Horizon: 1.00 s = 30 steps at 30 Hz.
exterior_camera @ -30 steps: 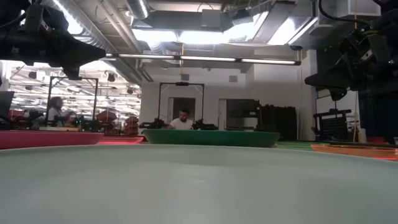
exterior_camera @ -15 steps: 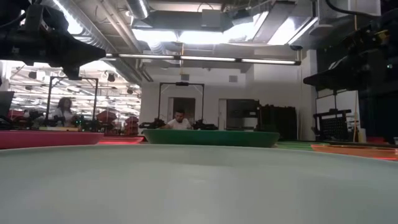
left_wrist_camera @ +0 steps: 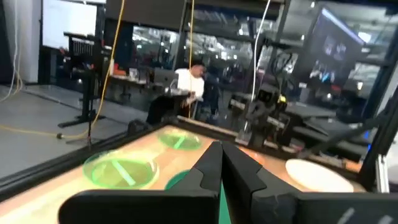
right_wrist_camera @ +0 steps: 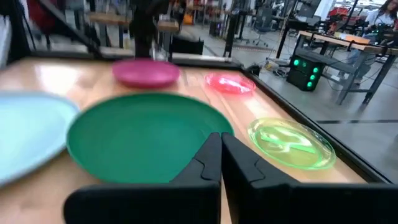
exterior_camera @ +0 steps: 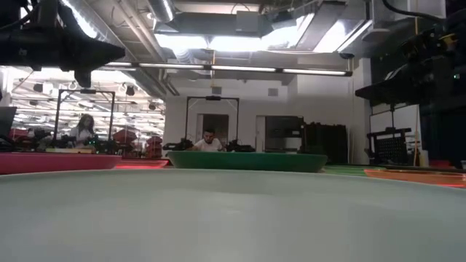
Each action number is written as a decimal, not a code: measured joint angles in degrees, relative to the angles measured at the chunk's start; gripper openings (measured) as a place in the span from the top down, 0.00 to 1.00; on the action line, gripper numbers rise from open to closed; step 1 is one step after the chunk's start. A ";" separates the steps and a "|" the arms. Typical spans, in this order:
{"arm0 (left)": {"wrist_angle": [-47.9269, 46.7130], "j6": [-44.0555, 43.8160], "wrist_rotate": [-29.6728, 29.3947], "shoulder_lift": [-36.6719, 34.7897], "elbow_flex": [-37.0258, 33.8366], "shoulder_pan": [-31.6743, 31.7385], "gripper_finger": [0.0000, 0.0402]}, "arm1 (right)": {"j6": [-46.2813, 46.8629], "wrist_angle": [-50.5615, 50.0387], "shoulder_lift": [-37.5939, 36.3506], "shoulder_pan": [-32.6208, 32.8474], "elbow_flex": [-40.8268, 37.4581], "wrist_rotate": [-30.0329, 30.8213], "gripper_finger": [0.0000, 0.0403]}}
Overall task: Stack plastic plates
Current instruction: Stack the green plate on top of the blue plate
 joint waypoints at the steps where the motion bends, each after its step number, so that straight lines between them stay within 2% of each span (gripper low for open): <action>1: 0.85 0.50 -0.72 0.00 -0.01 0.00 0.99 | 1.63 0.91 -0.02 0.01 0.00 0.00 1.00; 4: 4.43 2.87 -3.51 -0.02 0.02 0.00 0.99 | 6.27 2.22 -0.02 0.00 0.00 -0.01 1.00; 10: 5.06 2.71 -3.41 1.72 -0.02 0.00 0.99 | 9.27 3.65 1.92 0.00 0.00 -0.02 1.00; 14: 5.84 2.58 -3.25 4.04 -0.02 0.00 0.99 | 10.72 7.71 6.43 0.01 0.05 -0.04 1.00; 24: 7.72 4.13 -2.29 10.34 -0.02 0.00 0.99 | 13.11 9.68 25.11 0.02 8.23 -0.06 1.00; 30: 7.64 4.52 -3.33 10.95 -0.07 0.00 0.99 | 13.57 9.63 36.56 0.02 13.00 -0.06 1.00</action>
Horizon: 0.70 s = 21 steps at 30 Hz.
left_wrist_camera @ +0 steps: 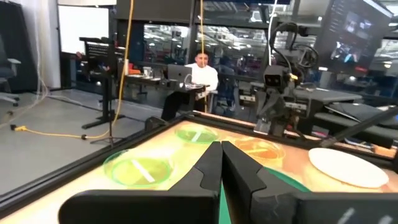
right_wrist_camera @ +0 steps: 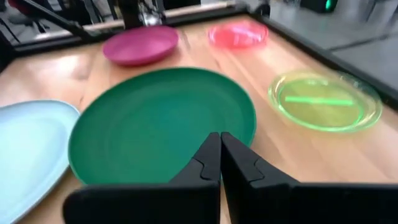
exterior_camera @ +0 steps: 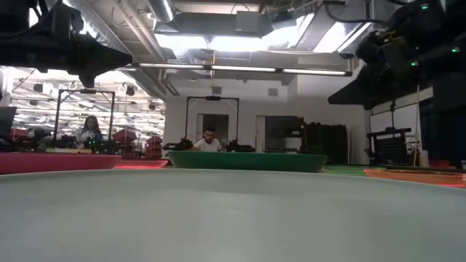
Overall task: Stack plastic plates
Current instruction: Stack the green plate on top of the blue plate
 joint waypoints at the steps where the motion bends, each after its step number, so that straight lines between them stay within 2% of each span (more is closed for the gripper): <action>1: 0.00 -0.01 -0.72 0.00 0.00 0.00 0.99 | 0.73 0.01 1.59 0.00 0.69 0.00 1.00; 8: 0.34 -1.49 -6.75 0.00 0.00 0.00 0.99 | 2.88 0.03 10.78 0.00 4.88 1.20 1.00; 11: 0.52 -1.49 -7.92 0.00 0.00 0.55 0.97 | 5.25 -0.56 13.71 -0.02 6.42 2.69 0.96; 14: 1.01 -1.49 -6.98 0.00 0.00 1.70 0.91 | 7.25 -0.72 16.45 -0.02 7.87 3.62 0.85; 21: 1.96 -2.08 -0.44 1.48 0.00 4.37 0.73 | 12.73 -0.90 24.44 -0.02 11.38 4.54 0.52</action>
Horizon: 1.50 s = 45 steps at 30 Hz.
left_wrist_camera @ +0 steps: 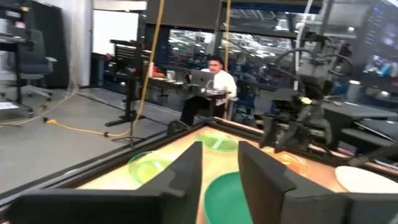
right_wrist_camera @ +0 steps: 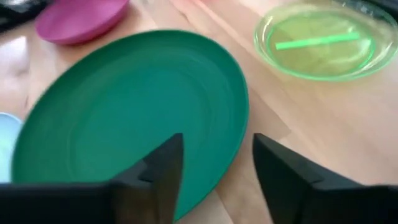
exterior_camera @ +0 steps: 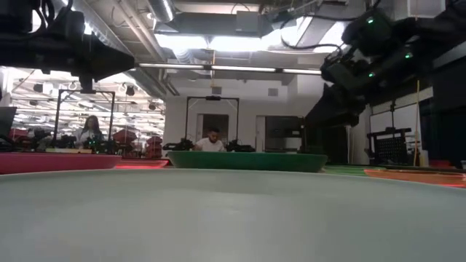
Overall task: Stack plastic plates
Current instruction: Stack the green plate on top of the blue plate
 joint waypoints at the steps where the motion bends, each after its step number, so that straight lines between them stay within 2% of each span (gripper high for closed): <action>1: 0.57 -0.40 0.94 0.83 0.00 0.35 0.71 | 0.18 -0.14 1.36 0.00 0.63 -0.01 0.49; 5: 1.72 -2.46 1.46 3.81 0.00 1.45 0.63 | -0.03 -2.32 5.69 0.00 4.33 -0.02 0.38; 9: 3.08 -2.75 1.77 6.95 0.00 2.38 0.61 | -2.16 -7.41 7.50 0.00 7.95 -0.02 0.35; 17: 5.03 -3.42 3.16 13.33 0.00 3.60 0.61 | -2.53 -11.71 7.12 0.00 11.30 0.00 0.38; 25: 14.14 -3.05 4.62 19.51 0.00 4.16 0.61 | 9.09 -15.09 7.33 0.00 11.24 1.56 0.38; 31: 20.20 -0.94 4.80 24.36 0.00 4.16 0.61 | 15.28 -15.27 10.69 0.00 11.27 1.47 0.38; 41: 20.59 -0.92 4.91 28.49 0.00 4.16 0.61 | 17.90 -15.90 11.82 0.00 11.25 1.38 0.38; 45: 19.59 -0.90 4.95 28.82 0.00 4.16 0.61 | 17.62 -16.29 11.81 0.14 12.88 -1.50 0.38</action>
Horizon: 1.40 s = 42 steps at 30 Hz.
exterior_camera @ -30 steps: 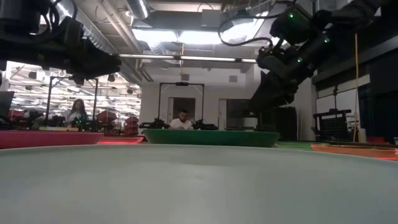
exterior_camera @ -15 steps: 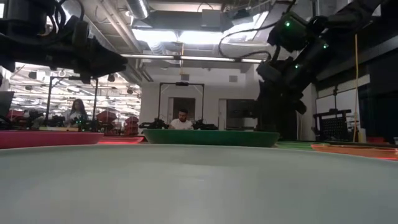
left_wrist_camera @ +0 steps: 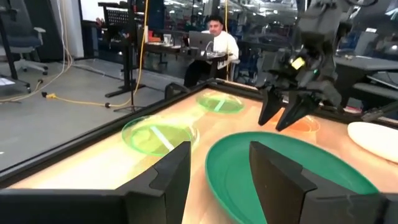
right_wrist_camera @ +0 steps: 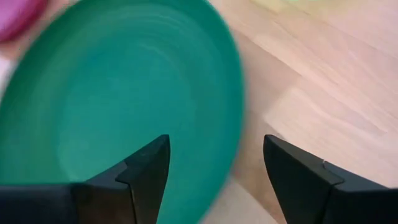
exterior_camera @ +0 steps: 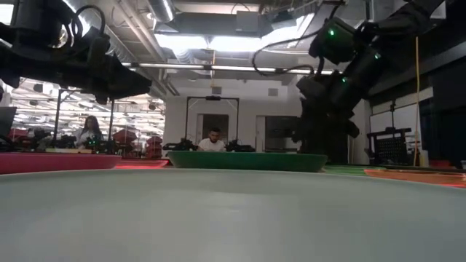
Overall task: Stack plastic plates
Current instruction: Stack the green plate on top of the blue plate
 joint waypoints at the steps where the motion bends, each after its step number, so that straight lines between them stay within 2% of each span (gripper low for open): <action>1: 0.08 0.00 0.01 0.00 0.00 0.00 0.61 | -0.28 0.03 -0.04 0.49 0.62 -0.74 0.38; 6: -0.19 0.00 3.06 -0.02 0.00 -0.04 0.61 | -2.32 0.09 -0.07 4.62 4.09 -3.14 0.38; 11: -0.22 -0.04 4.76 -0.02 0.00 -0.05 0.61 | -2.35 0.46 -0.09 10.65 5.40 -3.02 0.38; 17: -0.78 -0.02 5.55 -0.02 0.00 -0.07 0.61 | 0.26 0.54 -0.09 19.14 5.46 0.03 0.38; 24: -0.72 2.02 5.60 -0.04 0.00 -0.04 0.61 | 3.85 0.50 -0.09 25.48 5.46 3.81 0.38; 34: -0.68 2.12 5.60 -0.04 0.00 -0.06 0.61 | 8.28 0.43 -0.09 29.68 5.46 5.64 0.38; 42: -0.65 2.12 5.57 -0.04 0.00 -0.04 0.61 | 5.79 -0.44 -0.09 29.02 5.49 12.46 0.38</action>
